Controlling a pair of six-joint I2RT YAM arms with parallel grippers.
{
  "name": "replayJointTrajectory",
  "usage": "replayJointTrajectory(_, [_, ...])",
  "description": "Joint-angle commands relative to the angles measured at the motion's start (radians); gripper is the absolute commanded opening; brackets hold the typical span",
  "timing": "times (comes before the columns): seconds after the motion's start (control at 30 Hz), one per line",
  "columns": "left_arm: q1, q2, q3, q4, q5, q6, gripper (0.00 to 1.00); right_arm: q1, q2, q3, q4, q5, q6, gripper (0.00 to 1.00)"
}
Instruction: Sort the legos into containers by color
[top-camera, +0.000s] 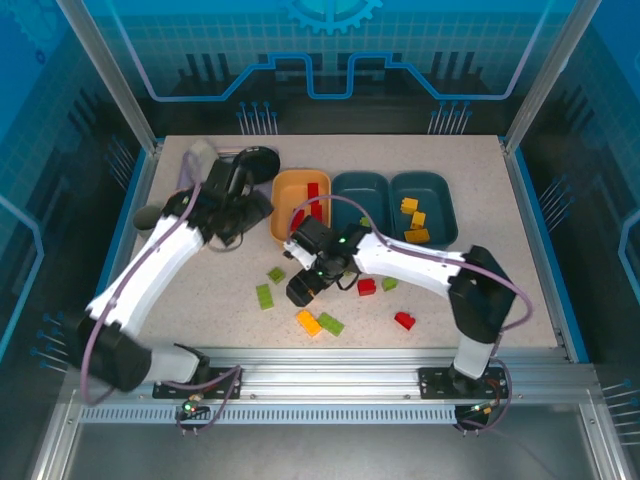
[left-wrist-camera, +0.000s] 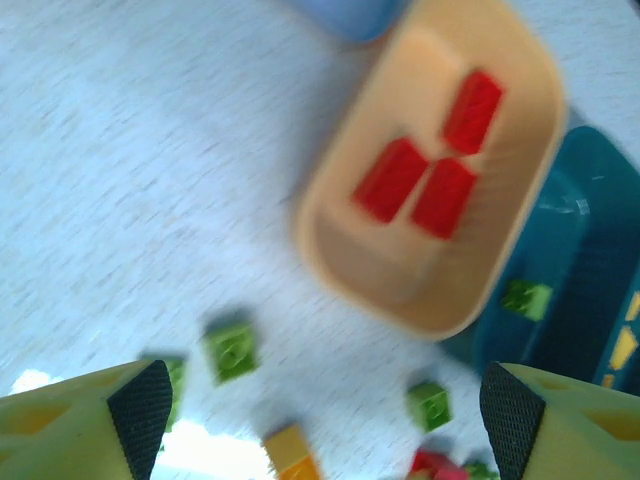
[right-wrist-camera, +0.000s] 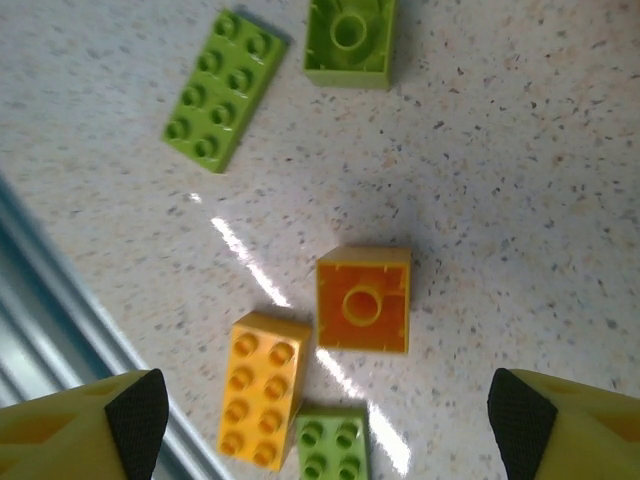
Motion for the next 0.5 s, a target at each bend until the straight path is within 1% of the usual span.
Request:
replayJointTrajectory(0.0, [-0.013, -0.152, -0.125, -0.09, -0.031, -0.142, 0.84, 0.015, 0.09, 0.08, -0.082, 0.005, -0.037, 0.85])
replayJointTrajectory(0.07, [-0.015, -0.248, -0.176, -0.158, -0.023, -0.156, 0.84, 0.019, 0.154, 0.125, -0.112, 0.015, -0.042, 0.82])
replayJointTrajectory(0.17, [-0.016, -0.351, -0.218, -0.24, -0.018, -0.164, 0.84, 0.02, 0.219, 0.165, -0.142, 0.028, -0.043, 0.77])
replayJointTrajectory(0.23, [-0.016, -0.403, -0.241, -0.27, -0.017, -0.176, 0.84, 0.019, 0.247, 0.181, -0.153, 0.049, -0.038, 0.72])
replayJointTrajectory(0.3, [-0.017, -0.444, -0.266, -0.256, -0.002, -0.184, 0.84, 0.02, 0.265, 0.19, -0.153, 0.061, -0.039, 0.65])
replayJointTrajectory(0.4, [-0.021, -0.473, -0.3, -0.217, 0.022, -0.207, 0.83, 0.019, 0.287, 0.21, -0.167, 0.077, -0.031, 0.49])
replayJointTrajectory(0.47, [-0.033, -0.471, -0.31, -0.195, 0.028, -0.213, 0.83, 0.02, 0.286, 0.214, -0.168, 0.086, -0.022, 0.36])
